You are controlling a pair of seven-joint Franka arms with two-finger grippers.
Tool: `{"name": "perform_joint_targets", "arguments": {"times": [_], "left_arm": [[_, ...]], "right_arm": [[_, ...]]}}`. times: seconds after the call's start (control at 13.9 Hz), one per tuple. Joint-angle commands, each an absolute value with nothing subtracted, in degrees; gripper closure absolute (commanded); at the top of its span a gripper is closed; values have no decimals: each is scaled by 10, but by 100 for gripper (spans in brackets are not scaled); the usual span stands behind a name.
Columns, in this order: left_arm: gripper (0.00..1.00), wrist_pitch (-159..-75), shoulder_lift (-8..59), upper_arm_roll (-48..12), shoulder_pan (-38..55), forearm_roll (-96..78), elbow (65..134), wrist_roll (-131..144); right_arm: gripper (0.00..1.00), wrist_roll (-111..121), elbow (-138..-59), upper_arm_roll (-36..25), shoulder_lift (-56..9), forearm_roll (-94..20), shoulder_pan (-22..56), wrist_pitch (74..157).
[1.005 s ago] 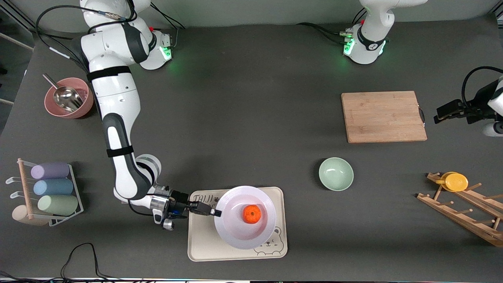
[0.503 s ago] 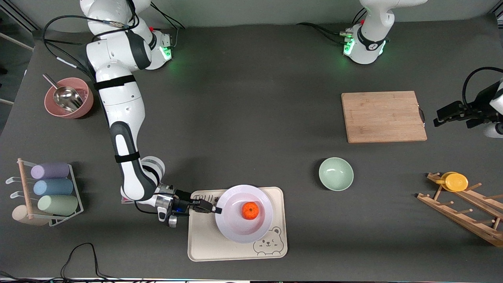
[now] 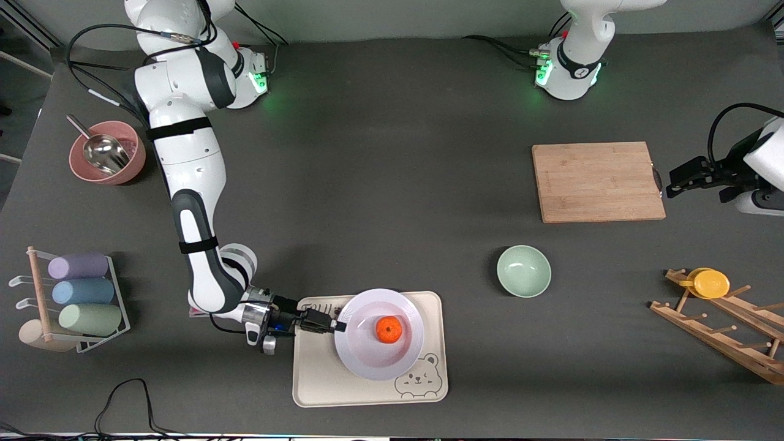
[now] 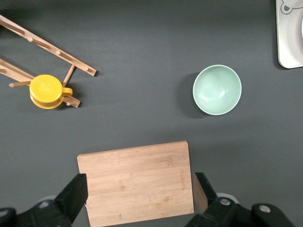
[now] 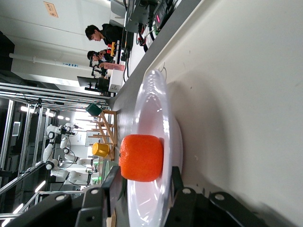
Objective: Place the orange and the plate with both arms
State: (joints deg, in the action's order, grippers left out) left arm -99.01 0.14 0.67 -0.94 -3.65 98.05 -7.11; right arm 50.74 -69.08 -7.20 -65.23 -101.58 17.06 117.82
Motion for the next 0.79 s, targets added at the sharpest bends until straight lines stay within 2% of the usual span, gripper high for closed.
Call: {"name": "perform_joint_targets", "arguments": {"times": [0.0, 0.14, 0.29, 0.43, 0.5, 0.57, 0.72], "left_arm": [[0, -990, -2, 11, -4, -28, 969, -81], [0, -991, -4, 11, -4, -28, 969, -81], [0, -989, -4, 11, -5, -31, 969, -81], [0, -989, -4, 11, -6, -31, 969, -81], [0, -989, -4, 12, -7, -31, 969, -81], [0, -989, -4, 11, -7, -31, 969, -81], [0, -984, -3, 11, -8, -31, 969, -81]], "right_arm": [[42, 504, -678, -83, -650, -997, 159, 1171], [42, 487, -695, -92, -615, -909, 146, 1162], [33, 430, -707, -92, -574, -810, 124, 1134], [31, 395, -708, -92, -535, -703, 100, 1094], [24, 389, -708, -92, -512, -653, 89, 1072], [4, 385, -717, -93, -484, -610, 84, 1051], [0, 382, -769, -96, -402, -523, 73, 1030]]}}
